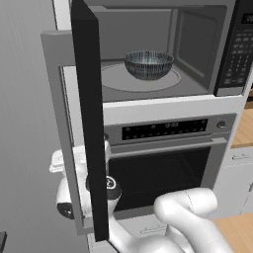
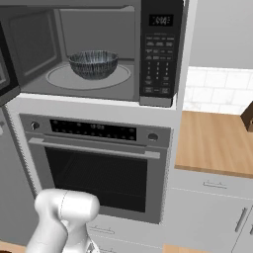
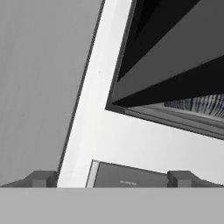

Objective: Open the microwave, place the bowl with waffle inside the microwave, then close the microwave door and turn it on.

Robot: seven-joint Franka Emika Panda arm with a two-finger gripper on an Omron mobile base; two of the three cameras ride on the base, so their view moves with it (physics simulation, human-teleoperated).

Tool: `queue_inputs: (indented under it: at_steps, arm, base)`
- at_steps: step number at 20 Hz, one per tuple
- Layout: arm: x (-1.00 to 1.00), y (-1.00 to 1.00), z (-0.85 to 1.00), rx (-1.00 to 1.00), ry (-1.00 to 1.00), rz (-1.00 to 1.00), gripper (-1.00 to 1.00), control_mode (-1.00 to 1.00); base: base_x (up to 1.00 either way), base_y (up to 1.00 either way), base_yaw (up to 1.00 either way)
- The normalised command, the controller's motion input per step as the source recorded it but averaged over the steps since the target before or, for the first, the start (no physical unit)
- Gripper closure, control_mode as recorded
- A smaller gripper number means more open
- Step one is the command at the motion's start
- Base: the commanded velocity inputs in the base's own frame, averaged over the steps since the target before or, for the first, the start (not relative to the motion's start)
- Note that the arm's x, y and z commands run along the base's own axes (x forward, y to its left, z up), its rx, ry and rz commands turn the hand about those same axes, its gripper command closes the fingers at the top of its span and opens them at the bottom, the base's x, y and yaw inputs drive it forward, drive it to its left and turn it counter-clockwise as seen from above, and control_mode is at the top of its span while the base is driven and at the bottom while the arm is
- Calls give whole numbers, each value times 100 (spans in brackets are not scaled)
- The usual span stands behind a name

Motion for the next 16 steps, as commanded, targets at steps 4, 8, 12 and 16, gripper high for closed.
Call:
queue_inputs:
  at_steps: [4, 8, 12, 16]
  arm:
    - [-5, 44, -17, -5, -1, -7, -100, -100]
    - [-16, 47, -17, -5, -2, -8, -100, -100]
    - [-46, 49, -12, -6, -2, -11, -100, -100]
    - [-63, 45, -6, -5, -2, -15, -100, -100]
  base:
    - [0, 0, 0]
    - [0, 0, 0]
    - [0, 0, 0]
    - [0, 0, 0]
